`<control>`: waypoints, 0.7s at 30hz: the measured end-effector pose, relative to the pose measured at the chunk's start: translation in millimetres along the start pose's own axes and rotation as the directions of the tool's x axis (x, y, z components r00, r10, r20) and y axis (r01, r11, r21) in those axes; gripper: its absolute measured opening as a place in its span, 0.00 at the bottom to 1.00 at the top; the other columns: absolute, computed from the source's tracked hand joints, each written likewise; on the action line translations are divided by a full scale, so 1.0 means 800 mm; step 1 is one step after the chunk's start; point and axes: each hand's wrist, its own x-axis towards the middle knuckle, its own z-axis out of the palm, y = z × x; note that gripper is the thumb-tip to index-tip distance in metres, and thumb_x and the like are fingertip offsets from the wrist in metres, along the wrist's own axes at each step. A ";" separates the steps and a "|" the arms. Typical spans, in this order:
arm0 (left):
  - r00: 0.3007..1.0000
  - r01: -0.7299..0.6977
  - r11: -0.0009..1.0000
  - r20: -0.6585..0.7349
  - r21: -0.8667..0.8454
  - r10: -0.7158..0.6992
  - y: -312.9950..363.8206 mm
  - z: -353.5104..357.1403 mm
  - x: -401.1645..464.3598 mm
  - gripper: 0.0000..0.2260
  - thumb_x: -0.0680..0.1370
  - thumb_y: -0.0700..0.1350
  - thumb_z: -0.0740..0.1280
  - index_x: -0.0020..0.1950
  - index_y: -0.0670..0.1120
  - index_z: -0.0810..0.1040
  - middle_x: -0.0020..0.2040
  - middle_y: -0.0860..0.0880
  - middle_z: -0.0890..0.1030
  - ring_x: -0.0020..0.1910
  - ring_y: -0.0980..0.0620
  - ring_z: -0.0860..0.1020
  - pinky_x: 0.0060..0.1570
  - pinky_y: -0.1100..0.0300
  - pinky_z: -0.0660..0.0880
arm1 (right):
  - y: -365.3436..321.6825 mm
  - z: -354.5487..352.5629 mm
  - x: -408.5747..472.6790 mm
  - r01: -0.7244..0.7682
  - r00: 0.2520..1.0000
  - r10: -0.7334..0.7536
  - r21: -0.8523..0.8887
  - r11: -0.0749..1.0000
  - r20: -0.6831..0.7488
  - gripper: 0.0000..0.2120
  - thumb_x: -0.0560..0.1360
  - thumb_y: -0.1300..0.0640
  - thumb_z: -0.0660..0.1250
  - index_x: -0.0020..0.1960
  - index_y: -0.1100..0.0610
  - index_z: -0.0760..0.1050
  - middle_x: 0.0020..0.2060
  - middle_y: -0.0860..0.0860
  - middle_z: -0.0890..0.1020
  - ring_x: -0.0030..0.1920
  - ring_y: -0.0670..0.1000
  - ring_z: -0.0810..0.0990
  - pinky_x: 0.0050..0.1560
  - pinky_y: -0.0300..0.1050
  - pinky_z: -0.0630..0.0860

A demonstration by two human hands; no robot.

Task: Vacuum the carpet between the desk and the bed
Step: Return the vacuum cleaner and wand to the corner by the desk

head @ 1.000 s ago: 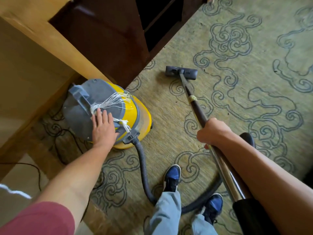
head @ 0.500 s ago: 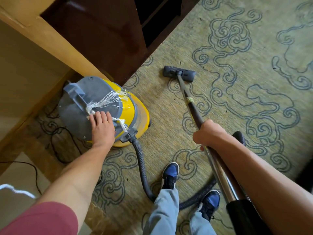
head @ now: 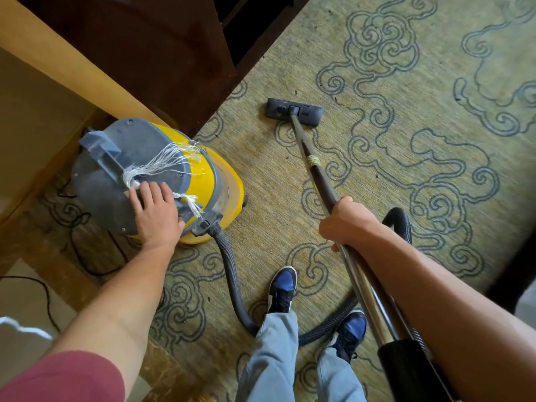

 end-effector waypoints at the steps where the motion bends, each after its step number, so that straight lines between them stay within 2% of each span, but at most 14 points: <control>1: 1.000 0.006 1.000 0.001 0.000 -0.006 0.001 0.000 0.000 0.47 0.62 0.56 0.79 0.72 0.37 0.64 0.65 0.36 0.67 0.70 0.36 0.63 0.76 0.42 0.44 | 0.000 -0.001 0.000 -0.001 1.000 0.001 -0.002 1.000 0.000 0.15 0.73 0.59 0.64 0.56 0.60 0.63 0.44 0.56 0.81 0.43 0.57 0.85 0.49 0.57 0.85; 11: 1.000 0.003 0.999 -0.003 -0.038 -0.003 0.000 0.005 0.001 0.47 0.62 0.55 0.80 0.72 0.36 0.63 0.67 0.35 0.66 0.72 0.35 0.61 0.75 0.37 0.49 | -0.001 0.002 0.000 -0.019 1.000 0.019 -0.014 1.000 0.014 0.15 0.75 0.60 0.64 0.58 0.61 0.64 0.43 0.55 0.81 0.41 0.55 0.85 0.47 0.55 0.85; 14: 1.000 0.010 0.999 0.009 -0.038 -0.009 0.001 0.004 0.003 0.47 0.62 0.55 0.79 0.72 0.36 0.63 0.67 0.35 0.67 0.70 0.36 0.62 0.75 0.37 0.52 | 0.000 0.001 -0.001 0.002 1.000 -0.003 0.051 0.999 0.015 0.17 0.75 0.61 0.64 0.62 0.59 0.64 0.43 0.55 0.80 0.37 0.54 0.86 0.39 0.51 0.85; 16: 1.000 0.000 0.999 0.014 -0.043 0.000 -0.001 0.006 0.004 0.47 0.63 0.57 0.79 0.73 0.37 0.63 0.67 0.35 0.67 0.71 0.36 0.62 0.75 0.37 0.54 | 0.004 -0.001 -0.004 0.054 0.999 -0.054 0.082 0.995 0.004 0.26 0.74 0.64 0.64 0.70 0.54 0.63 0.44 0.55 0.79 0.35 0.54 0.86 0.37 0.52 0.86; 18: 1.000 -0.016 0.997 0.008 -0.076 0.017 -0.004 0.001 0.002 0.48 0.63 0.60 0.79 0.74 0.38 0.64 0.70 0.35 0.67 0.74 0.36 0.60 0.75 0.37 0.52 | 0.008 -0.008 -0.011 0.097 0.995 -0.097 0.083 0.992 -0.001 0.38 0.73 0.65 0.63 0.79 0.45 0.57 0.45 0.53 0.79 0.36 0.54 0.86 0.39 0.54 0.86; 21: 0.999 -0.044 0.981 -0.032 -0.190 0.038 -0.001 -0.023 -0.005 0.47 0.65 0.64 0.76 0.76 0.41 0.64 0.75 0.36 0.65 0.78 0.36 0.56 0.76 0.39 0.48 | 0.013 -0.024 -0.029 0.107 0.994 -0.108 0.121 0.987 0.006 0.44 0.73 0.66 0.64 0.82 0.40 0.54 0.49 0.52 0.78 0.32 0.51 0.84 0.33 0.47 0.85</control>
